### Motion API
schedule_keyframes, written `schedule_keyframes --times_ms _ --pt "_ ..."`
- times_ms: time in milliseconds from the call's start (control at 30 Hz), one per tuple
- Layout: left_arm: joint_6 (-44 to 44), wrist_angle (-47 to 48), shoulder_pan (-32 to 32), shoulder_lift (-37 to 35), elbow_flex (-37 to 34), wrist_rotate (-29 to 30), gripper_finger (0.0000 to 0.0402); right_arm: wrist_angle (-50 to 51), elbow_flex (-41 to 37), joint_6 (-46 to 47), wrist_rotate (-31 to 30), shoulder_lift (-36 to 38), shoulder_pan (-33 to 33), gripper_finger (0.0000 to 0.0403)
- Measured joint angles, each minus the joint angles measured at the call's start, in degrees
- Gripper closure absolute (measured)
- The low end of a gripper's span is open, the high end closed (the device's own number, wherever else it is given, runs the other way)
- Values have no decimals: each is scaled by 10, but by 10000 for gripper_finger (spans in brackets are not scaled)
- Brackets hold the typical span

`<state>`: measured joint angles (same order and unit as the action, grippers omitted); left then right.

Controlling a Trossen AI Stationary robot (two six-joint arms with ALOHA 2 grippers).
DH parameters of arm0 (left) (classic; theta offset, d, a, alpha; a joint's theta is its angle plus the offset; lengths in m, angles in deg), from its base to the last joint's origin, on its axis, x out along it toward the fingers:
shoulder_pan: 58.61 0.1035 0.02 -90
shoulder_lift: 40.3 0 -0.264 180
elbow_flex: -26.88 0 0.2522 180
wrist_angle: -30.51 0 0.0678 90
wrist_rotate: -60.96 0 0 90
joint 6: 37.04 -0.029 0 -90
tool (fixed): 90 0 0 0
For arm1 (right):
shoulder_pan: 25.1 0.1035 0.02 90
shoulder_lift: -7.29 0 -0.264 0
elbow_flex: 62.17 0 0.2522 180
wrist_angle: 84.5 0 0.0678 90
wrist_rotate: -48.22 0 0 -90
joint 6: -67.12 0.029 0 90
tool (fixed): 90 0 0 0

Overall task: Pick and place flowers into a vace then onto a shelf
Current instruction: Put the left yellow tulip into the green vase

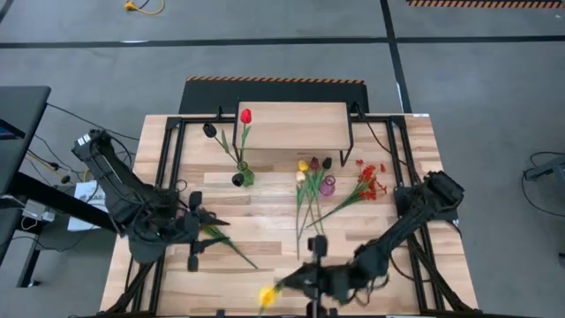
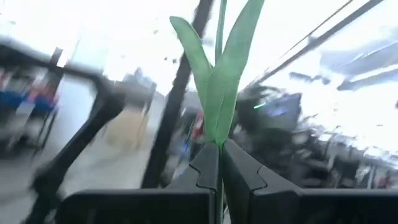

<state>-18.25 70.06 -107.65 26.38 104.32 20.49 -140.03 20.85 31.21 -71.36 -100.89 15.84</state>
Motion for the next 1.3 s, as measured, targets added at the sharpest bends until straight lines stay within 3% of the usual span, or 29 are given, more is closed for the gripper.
schedule_keyframes --times_ms 67,167,367,500,933,1300 --pt "-35 -53 0 21 0 8 257 -88 -43 -6 9 1 -7 400" --pt "-97 -149 0 55 0 8 258 -138 -78 7 12 1 -26 400" --pt "-233 -346 3 113 0 7 271 -106 -80 76 98 1 -68 400" --pt "-277 -417 5 120 0 7 281 -96 -80 94 105 1 -82 400" --pt "-263 -462 33 120 0 -48 284 -31 -66 155 117 1 -112 400" --pt "-235 -436 42 120 0 -57 237 33 -35 147 117 1 -106 400"
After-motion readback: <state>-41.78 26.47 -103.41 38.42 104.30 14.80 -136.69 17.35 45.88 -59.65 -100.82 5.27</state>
